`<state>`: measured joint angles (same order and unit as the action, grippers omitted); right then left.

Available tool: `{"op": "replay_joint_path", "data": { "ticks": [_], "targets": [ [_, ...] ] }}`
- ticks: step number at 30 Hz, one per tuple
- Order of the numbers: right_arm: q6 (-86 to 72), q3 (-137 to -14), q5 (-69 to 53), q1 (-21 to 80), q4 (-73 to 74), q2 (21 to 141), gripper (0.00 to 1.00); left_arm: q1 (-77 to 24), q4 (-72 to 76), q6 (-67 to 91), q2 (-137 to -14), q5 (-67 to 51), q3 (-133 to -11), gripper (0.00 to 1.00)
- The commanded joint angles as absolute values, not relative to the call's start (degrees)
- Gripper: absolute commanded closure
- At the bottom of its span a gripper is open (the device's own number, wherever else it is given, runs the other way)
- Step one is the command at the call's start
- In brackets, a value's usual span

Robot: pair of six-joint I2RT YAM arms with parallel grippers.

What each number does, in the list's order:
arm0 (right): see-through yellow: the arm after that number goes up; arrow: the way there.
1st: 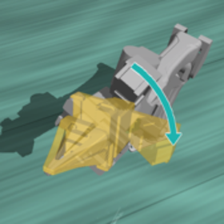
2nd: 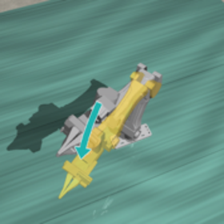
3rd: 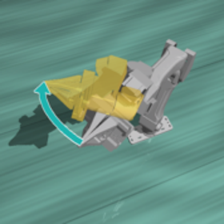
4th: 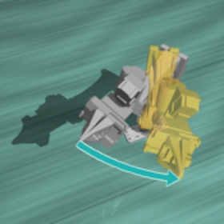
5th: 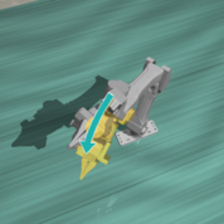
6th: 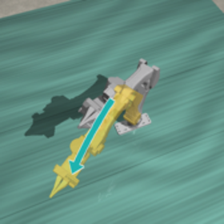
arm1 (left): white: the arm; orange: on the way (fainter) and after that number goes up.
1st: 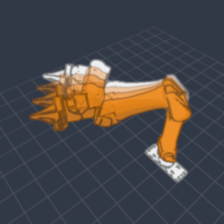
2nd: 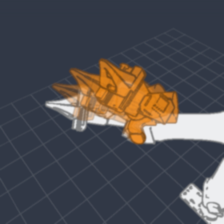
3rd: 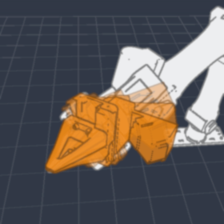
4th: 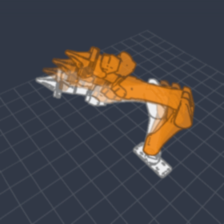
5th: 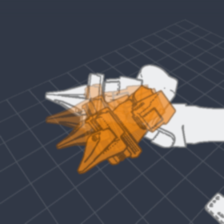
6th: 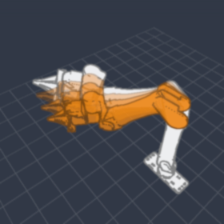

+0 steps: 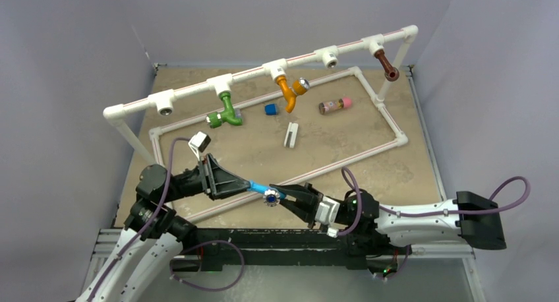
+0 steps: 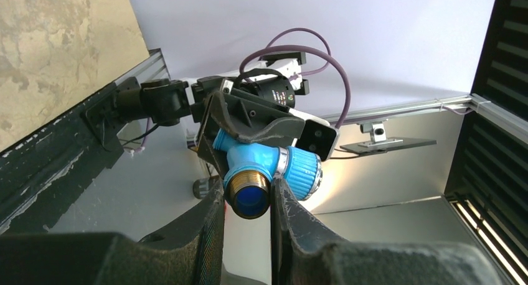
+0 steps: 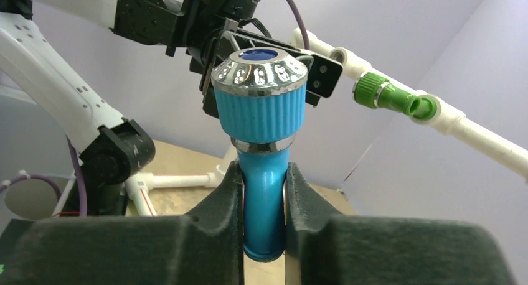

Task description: Install the water faucets

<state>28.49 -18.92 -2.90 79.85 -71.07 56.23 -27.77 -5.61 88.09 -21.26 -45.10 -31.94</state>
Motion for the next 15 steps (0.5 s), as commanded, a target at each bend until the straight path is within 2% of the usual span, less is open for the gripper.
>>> {"op": "replay_joint_path", "data": {
  "ticks": [1,2,6,7,8,10,12,15],
  "targets": [
    [30.0,-21.7,-2.8,80.0,-73.7,55.9,0.94,-27.9,-2.9,90.8,-20.1,-45.3,-31.3,1.00],
    [29.9,-21.7,-3.0,79.9,-73.7,55.9,0.99,-28.0,-2.9,90.8,-20.0,-45.2,-31.2,1.00],
    [29.5,-21.9,-3.4,80.2,-73.6,56.0,1.00,-28.0,-3.5,90.8,-20.0,-45.3,-31.3,1.00],
    [29.3,-21.9,-3.4,80.2,-73.8,56.0,1.00,-28.0,-3.8,90.8,-19.9,-45.2,-31.3,0.93],
    [29.0,-21.8,-3.3,80.2,-73.9,55.9,1.00,-27.9,-3.9,90.7,-19.9,-45.0,-31.4,0.78],
    [28.2,-21.9,-2.9,80.2,-73.8,55.7,1.00,-27.9,-4.9,89.6,-19.9,-44.6,-32.0,0.59],
    [27.2,-21.7,-2.8,80.3,-73.8,55.3,1.00,-27.9,-7.5,87.2,-20.3,-44.2,-33.7,0.48],
    [25.1,-21.8,-1.7,80.2,-72.8,54.3,1.00,-28.0,-11.4,82.8,-21.0,-43.4,-36.5,0.38]
  ]
}}
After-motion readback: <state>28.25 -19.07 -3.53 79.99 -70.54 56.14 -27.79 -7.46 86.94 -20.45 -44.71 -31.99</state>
